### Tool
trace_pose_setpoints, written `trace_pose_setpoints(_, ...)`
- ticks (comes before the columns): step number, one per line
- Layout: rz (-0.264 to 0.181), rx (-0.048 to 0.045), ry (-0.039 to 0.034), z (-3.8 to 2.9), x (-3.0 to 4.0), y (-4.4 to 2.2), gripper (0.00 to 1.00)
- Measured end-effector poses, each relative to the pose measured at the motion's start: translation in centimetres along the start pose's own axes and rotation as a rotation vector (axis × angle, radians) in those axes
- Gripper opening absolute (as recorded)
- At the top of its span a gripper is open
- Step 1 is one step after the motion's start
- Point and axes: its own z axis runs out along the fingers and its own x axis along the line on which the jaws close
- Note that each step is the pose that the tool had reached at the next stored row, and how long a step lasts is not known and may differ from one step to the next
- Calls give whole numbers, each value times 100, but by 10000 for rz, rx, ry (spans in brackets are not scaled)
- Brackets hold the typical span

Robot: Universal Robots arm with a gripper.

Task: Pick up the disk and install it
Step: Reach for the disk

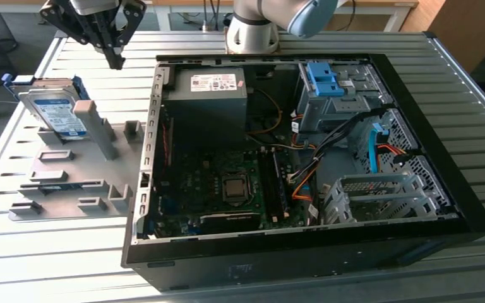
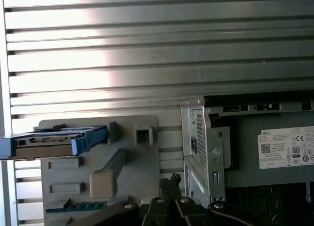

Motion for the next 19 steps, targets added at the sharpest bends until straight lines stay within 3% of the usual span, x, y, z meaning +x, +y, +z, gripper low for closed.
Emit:
trace_pose_setpoints(3, 1, 1, 0, 0, 14, 0, 11)
trace_pose_setpoints(7, -1, 1, 1, -3, 136, 0, 11)
trace_pose_setpoints(13, -1, 1, 1, -2, 391, 34, 11)
trace_pose_setpoints(19, 1, 0, 1, 3, 664, 28, 11)
